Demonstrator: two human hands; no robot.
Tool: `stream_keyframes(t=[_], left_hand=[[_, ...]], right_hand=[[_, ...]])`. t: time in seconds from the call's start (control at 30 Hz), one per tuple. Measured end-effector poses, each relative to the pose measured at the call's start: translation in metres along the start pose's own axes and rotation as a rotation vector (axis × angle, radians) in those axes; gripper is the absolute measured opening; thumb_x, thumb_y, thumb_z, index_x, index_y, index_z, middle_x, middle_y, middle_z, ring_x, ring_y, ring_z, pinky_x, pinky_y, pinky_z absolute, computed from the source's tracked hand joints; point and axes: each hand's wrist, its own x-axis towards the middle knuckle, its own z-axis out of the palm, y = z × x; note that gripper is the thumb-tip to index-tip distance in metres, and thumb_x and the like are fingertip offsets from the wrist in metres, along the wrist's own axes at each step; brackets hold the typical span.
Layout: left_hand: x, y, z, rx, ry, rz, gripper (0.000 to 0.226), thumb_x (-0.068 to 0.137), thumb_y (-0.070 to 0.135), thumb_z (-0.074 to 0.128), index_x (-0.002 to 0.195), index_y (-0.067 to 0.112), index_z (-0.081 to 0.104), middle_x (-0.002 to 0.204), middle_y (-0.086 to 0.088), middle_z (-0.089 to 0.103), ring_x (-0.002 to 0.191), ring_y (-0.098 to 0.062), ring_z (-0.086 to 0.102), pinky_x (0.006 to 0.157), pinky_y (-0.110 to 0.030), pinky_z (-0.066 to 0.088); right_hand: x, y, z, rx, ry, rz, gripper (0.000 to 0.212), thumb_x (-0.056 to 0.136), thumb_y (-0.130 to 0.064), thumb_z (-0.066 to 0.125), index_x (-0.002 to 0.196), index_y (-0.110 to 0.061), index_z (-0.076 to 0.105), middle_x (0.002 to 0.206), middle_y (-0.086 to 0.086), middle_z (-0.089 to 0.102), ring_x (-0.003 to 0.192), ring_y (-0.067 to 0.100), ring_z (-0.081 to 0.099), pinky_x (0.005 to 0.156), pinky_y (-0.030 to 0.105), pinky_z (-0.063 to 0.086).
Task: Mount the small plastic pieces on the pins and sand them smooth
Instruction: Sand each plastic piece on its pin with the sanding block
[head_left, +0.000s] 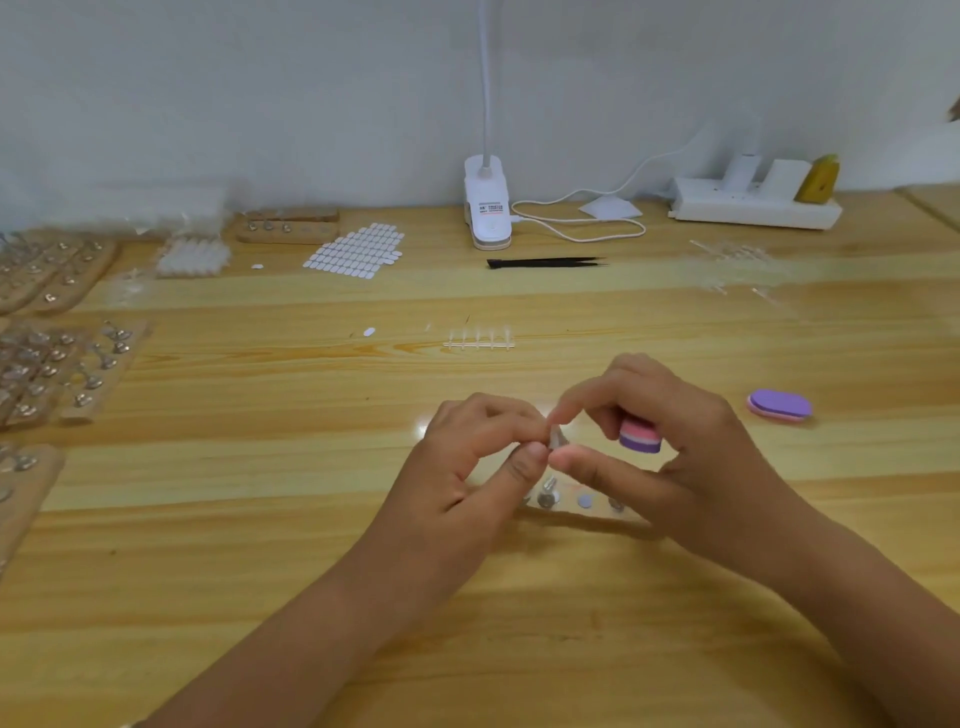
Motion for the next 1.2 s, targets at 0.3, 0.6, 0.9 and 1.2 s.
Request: stream_keyframes(t=[0.3,0.6,0.9,1.2], left_hand=[[-0.002,-0.011,0.000,0.605,-0.070,-0.029,0.028,0.070,0.059,0.056,0.093,0.044,0.064,0.089,0.028,0.054,0.094,0.001,0.040,0.086,-0.017,0.021],[-0.002,-0.015,-0.001,0.583,-0.038,-0.026,0.019,0.074,0.052,0.059,0.087,0.041,0.067,0.085,0.025,0.057,0.091,-0.001,0.044,0.087,-0.015,0.022],[0.000,-0.019,-0.002,0.551,-0.044,-0.038,0.032,0.069,0.061,0.049,0.087,0.042,0.067,0.085,0.024,0.057,0.093,0.001,0.044,0.088,-0.013,0.022],[0.000,-0.017,-0.001,0.593,-0.013,0.047,0.035,0.072,0.058,0.054,0.103,0.045,0.064,0.098,0.025,0.054,0.098,0.000,0.043,0.088,-0.022,0.024]], right_hand=[[0.001,0.014,-0.025,0.016,-0.318,0.203,0.016,0.074,-0.034,0.085,0.084,-0.034,0.072,0.073,-0.018,0.050,0.075,0.009,0.051,0.069,0.013,0.035],[0.002,0.014,-0.036,-0.037,-0.356,0.268,0.025,0.065,-0.055,0.080,0.082,-0.038,0.073,0.074,-0.022,0.052,0.077,0.007,0.052,0.068,0.013,0.036],[-0.001,0.018,-0.037,-0.106,-0.320,0.276,0.016,0.066,-0.048,0.080,0.076,-0.037,0.075,0.071,-0.019,0.054,0.077,0.011,0.053,0.067,0.014,0.036],[0.003,0.013,-0.043,0.067,-0.164,0.249,0.013,0.070,-0.037,0.086,0.080,-0.032,0.079,0.064,-0.013,0.051,0.064,0.010,0.053,0.062,0.020,0.039]])
